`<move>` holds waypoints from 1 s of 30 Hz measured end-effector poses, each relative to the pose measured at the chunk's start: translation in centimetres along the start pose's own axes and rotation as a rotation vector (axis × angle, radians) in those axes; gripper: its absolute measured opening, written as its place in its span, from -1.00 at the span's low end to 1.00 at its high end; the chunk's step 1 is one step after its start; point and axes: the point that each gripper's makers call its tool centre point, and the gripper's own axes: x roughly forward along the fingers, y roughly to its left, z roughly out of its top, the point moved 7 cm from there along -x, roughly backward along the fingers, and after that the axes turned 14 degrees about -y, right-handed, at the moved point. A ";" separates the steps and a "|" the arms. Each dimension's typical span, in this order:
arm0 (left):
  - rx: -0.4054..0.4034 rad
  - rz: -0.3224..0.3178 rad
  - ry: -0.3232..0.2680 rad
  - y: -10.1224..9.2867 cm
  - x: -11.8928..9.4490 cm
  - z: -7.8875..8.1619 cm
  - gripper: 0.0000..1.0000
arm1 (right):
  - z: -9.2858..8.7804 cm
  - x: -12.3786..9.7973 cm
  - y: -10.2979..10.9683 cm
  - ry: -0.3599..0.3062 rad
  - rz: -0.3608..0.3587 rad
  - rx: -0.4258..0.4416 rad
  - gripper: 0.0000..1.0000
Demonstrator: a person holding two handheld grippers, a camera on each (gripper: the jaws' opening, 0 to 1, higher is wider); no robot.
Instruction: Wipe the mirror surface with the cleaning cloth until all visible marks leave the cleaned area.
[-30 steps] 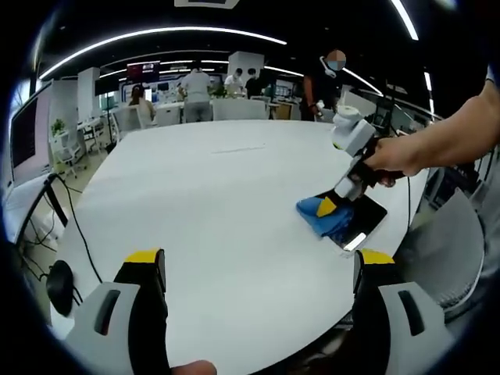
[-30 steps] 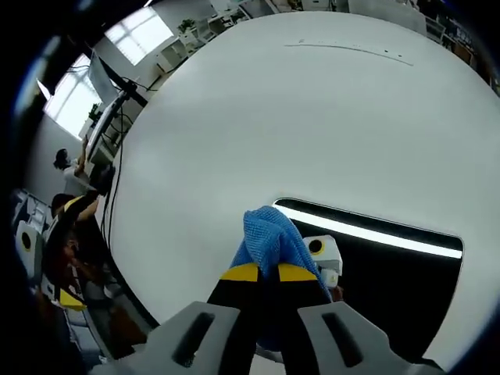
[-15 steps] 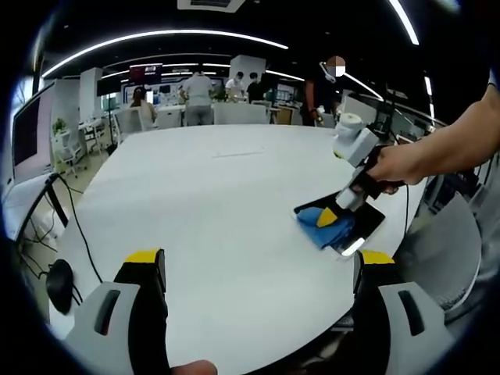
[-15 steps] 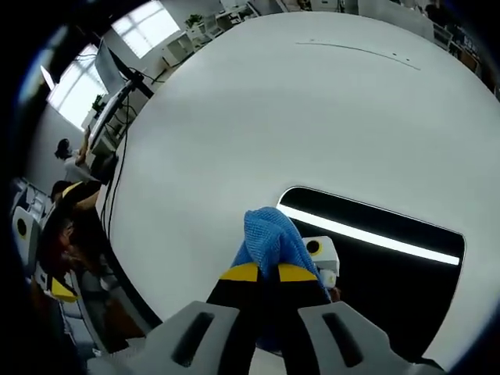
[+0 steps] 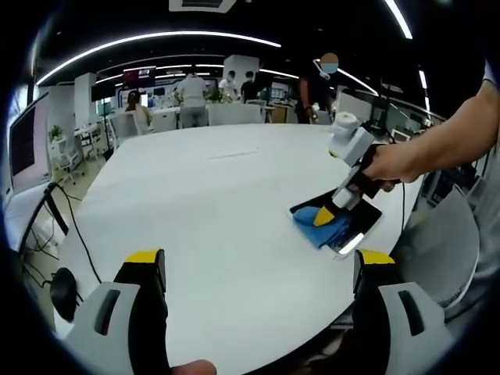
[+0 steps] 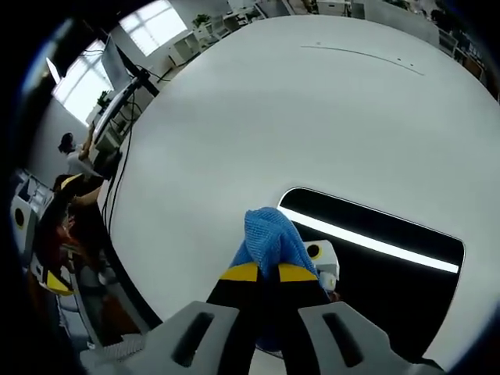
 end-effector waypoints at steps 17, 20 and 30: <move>-0.043 -0.005 -0.026 -1.2 1.1 -0.2 0.98 | -0.9 -1.5 -3.2 -0.015 -0.004 0.060 -0.99; -0.048 -0.009 -0.023 -1.3 1.4 -0.3 0.98 | -1.1 -1.9 -3.6 -0.012 -0.013 0.035 -1.00; -0.033 -0.023 -0.012 -1.4 2.5 -0.3 0.98 | -1.5 -2.9 -5.0 -0.002 -0.025 0.018 -0.99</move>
